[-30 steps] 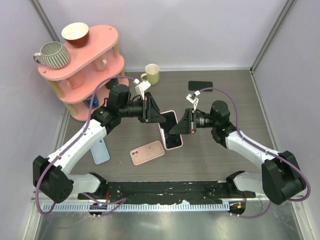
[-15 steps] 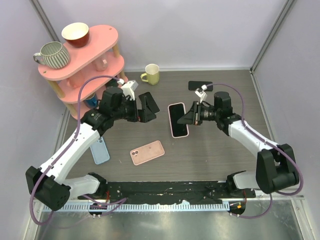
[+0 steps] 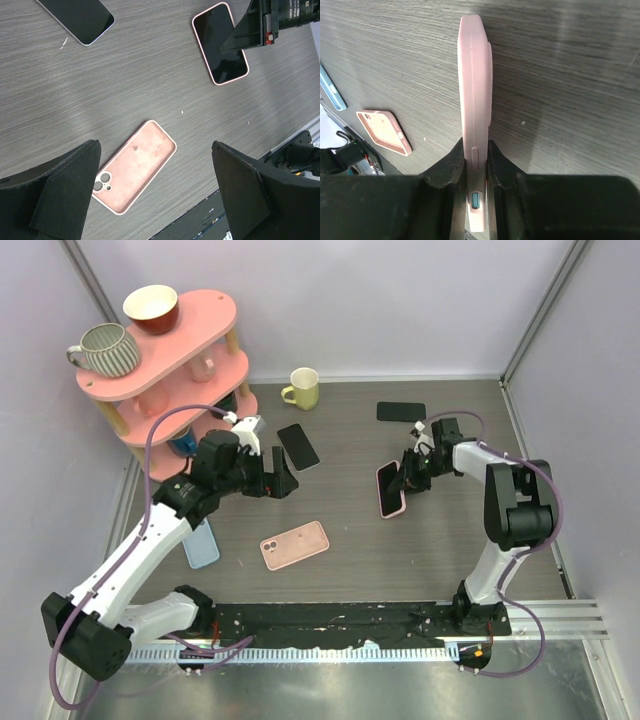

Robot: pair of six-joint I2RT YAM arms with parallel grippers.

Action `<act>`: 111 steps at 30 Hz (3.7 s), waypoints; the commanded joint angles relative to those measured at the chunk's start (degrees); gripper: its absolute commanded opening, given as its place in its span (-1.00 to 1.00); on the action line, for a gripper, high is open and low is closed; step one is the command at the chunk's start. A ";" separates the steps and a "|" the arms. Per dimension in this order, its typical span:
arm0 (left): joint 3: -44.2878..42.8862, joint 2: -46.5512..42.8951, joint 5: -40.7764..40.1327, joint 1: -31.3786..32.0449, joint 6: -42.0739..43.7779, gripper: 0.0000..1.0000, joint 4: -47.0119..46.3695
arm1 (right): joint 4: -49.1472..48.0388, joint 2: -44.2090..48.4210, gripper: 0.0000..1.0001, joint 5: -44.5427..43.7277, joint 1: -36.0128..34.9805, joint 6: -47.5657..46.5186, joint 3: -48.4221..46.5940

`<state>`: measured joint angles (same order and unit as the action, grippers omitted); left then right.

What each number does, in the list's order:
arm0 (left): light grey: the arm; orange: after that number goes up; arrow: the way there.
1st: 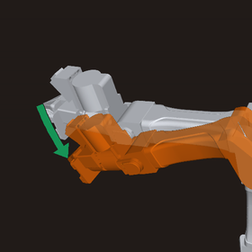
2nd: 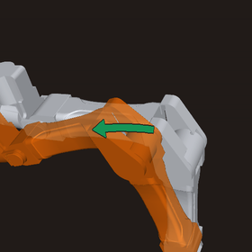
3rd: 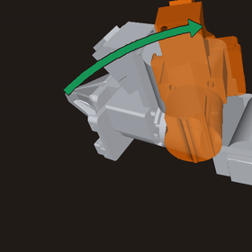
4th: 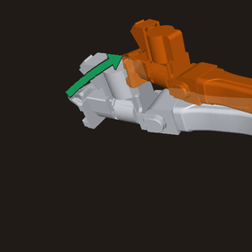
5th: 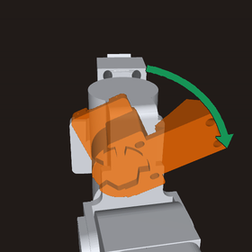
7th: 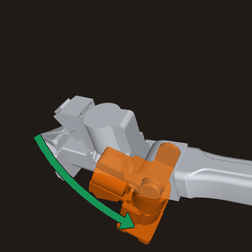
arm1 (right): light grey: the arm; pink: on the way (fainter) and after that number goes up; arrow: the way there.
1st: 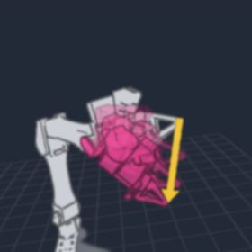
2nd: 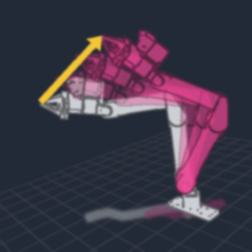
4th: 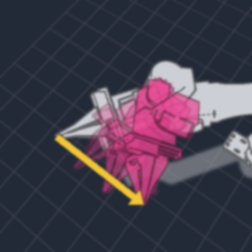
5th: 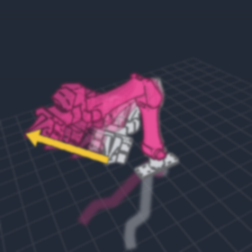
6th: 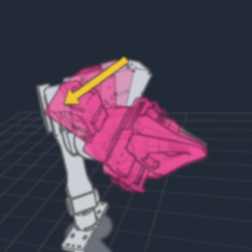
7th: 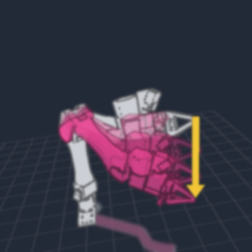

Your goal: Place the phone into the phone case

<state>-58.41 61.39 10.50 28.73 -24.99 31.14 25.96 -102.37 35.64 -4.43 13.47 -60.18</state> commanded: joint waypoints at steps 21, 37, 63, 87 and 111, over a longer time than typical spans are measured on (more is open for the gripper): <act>0.05 1.45 -0.31 -0.25 0.12 0.92 -0.90 | 2.70 -2.40 -0.33 -23.51 0.38 4.98 -2.48; -0.04 3.48 -1.71 -0.17 -0.93 0.91 0.33 | 4.71 -2.05 0.04 -26.76 1.70 2.78 -3.45; -20.59 25.35 -37.04 -0.17 -19.39 0.99 12.81 | -0.38 37.67 0.84 -32.37 -12.35 16.93 12.18; -27.78 45.57 -29.20 -0.43 -14.63 0.96 -0.12 | -4.59 47.17 0.93 -25.18 -12.98 16.50 19.22; -61.92 72.38 -37.49 2.21 -26.25 0.99 22.57 | 0.32 49.46 0.93 -26.23 -13.06 12.37 15.01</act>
<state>-120.01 133.99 -25.12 30.85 -49.50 52.38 25.87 -54.68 10.17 -17.19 27.31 -42.96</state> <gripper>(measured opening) 0.996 0.962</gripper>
